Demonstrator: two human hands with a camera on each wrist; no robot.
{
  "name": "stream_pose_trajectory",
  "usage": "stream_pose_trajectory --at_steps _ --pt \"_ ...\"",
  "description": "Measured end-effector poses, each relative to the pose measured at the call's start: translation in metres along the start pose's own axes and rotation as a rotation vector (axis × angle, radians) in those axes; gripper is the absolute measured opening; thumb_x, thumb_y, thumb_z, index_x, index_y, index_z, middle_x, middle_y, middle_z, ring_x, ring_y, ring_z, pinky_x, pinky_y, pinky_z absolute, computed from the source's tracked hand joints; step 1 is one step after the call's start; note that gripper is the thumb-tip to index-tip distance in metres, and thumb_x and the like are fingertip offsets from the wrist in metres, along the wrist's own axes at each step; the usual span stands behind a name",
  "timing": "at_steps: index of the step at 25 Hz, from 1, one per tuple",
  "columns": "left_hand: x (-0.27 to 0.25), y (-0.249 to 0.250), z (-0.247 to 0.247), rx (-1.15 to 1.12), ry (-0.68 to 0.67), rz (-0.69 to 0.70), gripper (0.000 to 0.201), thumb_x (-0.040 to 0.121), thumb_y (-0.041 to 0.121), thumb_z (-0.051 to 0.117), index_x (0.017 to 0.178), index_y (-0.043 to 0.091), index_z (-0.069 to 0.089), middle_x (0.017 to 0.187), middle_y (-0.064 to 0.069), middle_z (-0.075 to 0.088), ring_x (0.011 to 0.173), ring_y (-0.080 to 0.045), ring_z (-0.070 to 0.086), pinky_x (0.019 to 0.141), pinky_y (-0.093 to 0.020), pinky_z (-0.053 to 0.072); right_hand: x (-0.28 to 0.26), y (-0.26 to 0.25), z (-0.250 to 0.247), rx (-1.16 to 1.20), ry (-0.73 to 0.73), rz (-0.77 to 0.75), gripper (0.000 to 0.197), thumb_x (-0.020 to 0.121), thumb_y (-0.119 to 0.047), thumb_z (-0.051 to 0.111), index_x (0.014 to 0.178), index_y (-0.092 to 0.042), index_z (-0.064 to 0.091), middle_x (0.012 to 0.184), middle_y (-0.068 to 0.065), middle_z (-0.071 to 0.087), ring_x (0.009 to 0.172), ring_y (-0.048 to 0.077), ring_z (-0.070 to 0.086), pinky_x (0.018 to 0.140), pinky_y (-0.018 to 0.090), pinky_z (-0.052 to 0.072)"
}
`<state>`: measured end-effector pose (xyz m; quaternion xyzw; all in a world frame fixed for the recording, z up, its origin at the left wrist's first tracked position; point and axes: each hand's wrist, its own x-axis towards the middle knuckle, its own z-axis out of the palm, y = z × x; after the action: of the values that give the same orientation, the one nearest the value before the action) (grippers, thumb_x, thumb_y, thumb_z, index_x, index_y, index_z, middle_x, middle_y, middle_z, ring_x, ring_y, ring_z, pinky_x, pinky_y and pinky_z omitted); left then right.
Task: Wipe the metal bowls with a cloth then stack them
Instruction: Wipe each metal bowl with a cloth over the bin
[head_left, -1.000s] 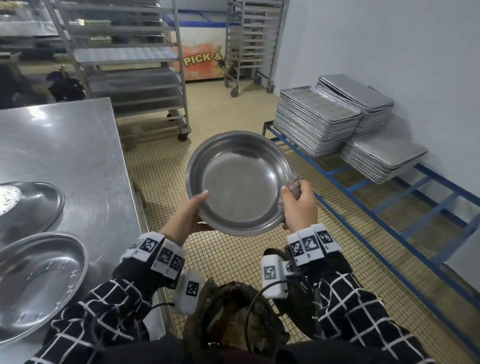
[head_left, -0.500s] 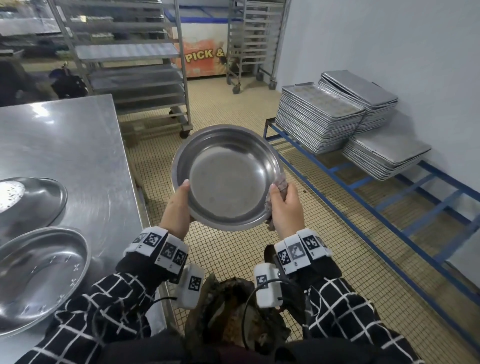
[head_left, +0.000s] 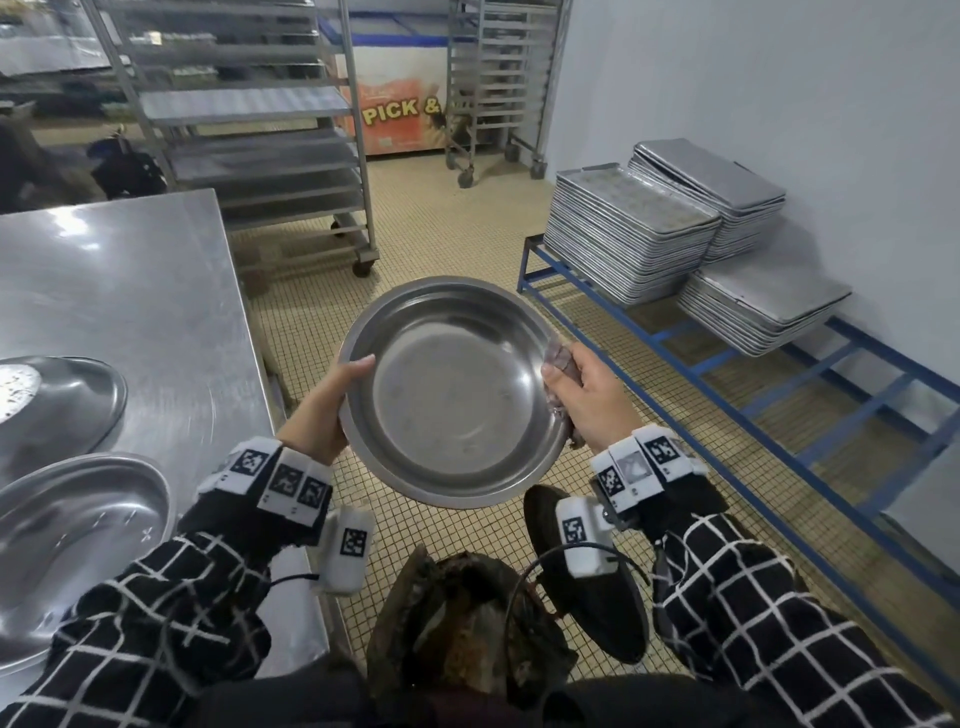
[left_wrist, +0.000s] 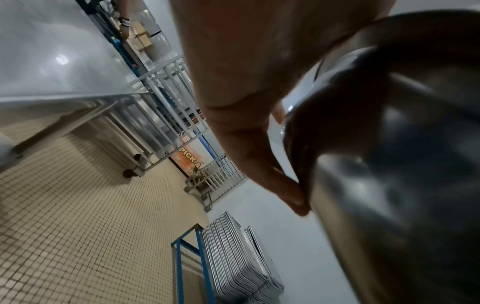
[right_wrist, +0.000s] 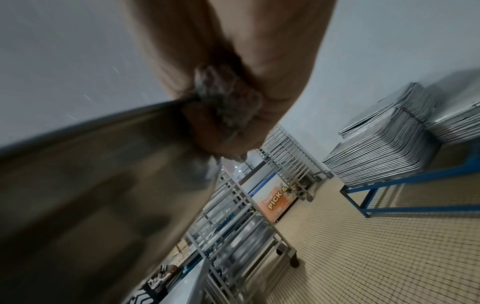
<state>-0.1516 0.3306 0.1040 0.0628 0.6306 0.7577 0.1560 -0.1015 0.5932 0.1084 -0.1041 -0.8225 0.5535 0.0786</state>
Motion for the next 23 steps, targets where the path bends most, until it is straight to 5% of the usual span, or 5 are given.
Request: stream_pose_trajectory --at_steps 3,6,10,17,23 --pt "0.0 -0.001 -0.003 0.131 0.063 -0.047 0.037 0.096 0.031 0.043 0.079 0.021 0.075 0.072 -0.001 0.071 0.073 -0.02 0.066 0.082 -0.04 0.049 -0.002 0.001 0.0 -0.034 -0.025 0.013 0.012 0.096 -0.029 0.051 0.097 -0.018 0.058 0.083 0.002 0.064 0.068 0.013 0.061 0.06 0.025 0.052" --pt "-0.002 -0.003 0.005 0.244 0.123 0.032 0.029 0.095 0.033 0.043 0.093 0.02 0.068 0.086 -0.002 0.069 0.088 -0.017 0.065 0.094 -0.038 0.047 -0.008 0.009 0.011 -0.035 -0.05 0.107 0.015 0.097 -0.034 0.048 0.098 -0.02 0.054 0.08 0.0 0.06 0.058 0.012 0.054 0.049 0.022 0.045" --pt "-0.001 0.0 0.014 0.32 0.192 0.128 0.027 0.1 0.025 0.037 0.123 0.017 0.05 0.097 0.005 0.061 0.086 0.002 0.061 0.078 -0.017 0.049 -0.02 0.016 0.025 -0.016 0.04 0.235 0.019 0.096 -0.029 0.051 0.111 -0.017 0.051 0.084 -0.002 0.061 0.054 0.006 0.054 0.041 0.013 0.039" --pt "-0.004 -0.002 0.023 0.413 0.107 0.203 0.03 0.102 0.034 0.035 0.127 0.051 0.032 0.111 0.011 0.061 0.097 -0.004 0.062 0.085 -0.021 0.048 0.001 -0.007 0.054 -0.315 0.119 -0.247 0.029 0.091 -0.021 0.06 0.119 -0.013 0.059 0.107 -0.002 0.064 0.094 0.007 0.059 0.079 0.01 0.043" --pt "0.0 -0.004 0.024 0.357 0.223 0.203 0.034 0.103 0.031 0.034 0.137 0.028 0.036 0.106 0.018 0.055 0.093 0.006 0.053 0.076 -0.012 0.04 -0.014 0.022 0.079 -0.622 -0.298 -0.395 0.031 0.099 -0.032 0.042 0.12 -0.015 0.059 0.123 0.004 0.061 0.109 0.018 0.058 0.1 0.032 0.046"
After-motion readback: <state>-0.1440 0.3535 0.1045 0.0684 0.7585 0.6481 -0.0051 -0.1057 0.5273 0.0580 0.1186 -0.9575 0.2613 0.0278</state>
